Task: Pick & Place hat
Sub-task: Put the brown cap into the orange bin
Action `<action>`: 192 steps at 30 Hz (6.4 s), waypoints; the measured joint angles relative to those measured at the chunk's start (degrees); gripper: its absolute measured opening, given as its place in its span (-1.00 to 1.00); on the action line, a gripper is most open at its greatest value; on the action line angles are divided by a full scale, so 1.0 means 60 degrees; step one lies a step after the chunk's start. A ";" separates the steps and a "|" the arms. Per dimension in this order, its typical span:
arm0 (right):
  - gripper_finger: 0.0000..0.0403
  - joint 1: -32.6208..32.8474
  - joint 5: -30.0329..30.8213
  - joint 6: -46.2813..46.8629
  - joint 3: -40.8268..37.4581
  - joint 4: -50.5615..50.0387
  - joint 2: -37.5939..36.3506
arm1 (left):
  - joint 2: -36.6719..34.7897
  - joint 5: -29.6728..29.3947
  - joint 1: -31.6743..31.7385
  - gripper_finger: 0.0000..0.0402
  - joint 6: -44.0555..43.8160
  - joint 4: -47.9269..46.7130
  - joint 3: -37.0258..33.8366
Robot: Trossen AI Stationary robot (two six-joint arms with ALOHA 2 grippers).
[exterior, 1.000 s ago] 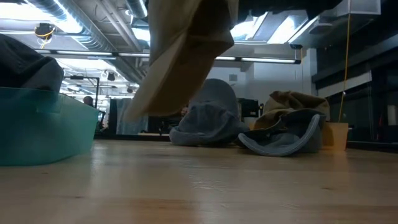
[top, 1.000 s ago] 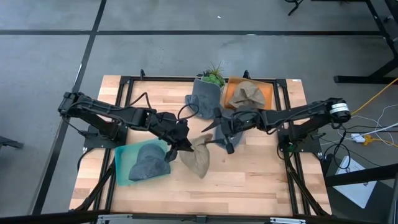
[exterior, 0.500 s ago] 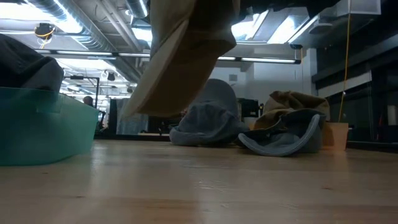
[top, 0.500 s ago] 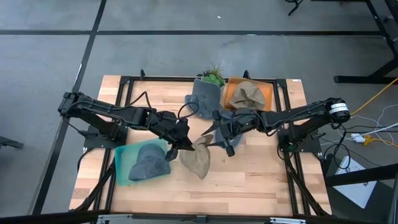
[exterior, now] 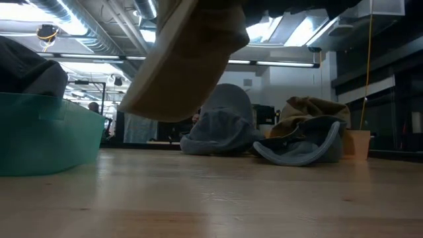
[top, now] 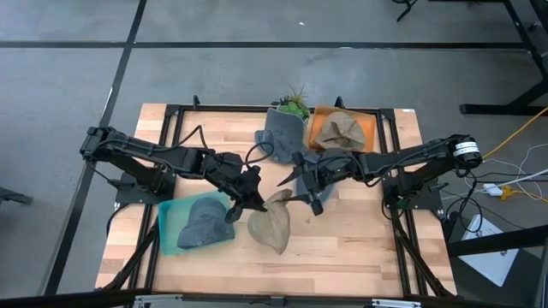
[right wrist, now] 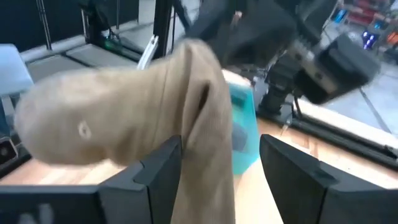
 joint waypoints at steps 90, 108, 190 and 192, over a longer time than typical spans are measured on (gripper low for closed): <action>-0.96 -0.7053 0.8905 0.3863 -0.0107 -0.2913 -0.3760 | -0.0040 -0.1330 0.0440 -0.29 0.0148 0.0124 0.0004; -0.96 -0.8090 0.8645 0.4523 -0.1657 -0.3011 -0.2874 | -0.0040 -0.1497 0.0436 -0.29 0.0266 0.0131 0.0004; -0.04 -0.5122 0.7404 0.3251 -0.1778 -0.9130 -0.6153 | -0.0043 -0.2339 0.0440 -0.29 0.0586 0.0146 -0.0004; 0.08 -0.5122 0.7402 0.3390 -0.1736 -0.9141 -0.6222 | -0.0044 -0.2339 0.0436 -0.29 0.0586 0.0142 -0.0004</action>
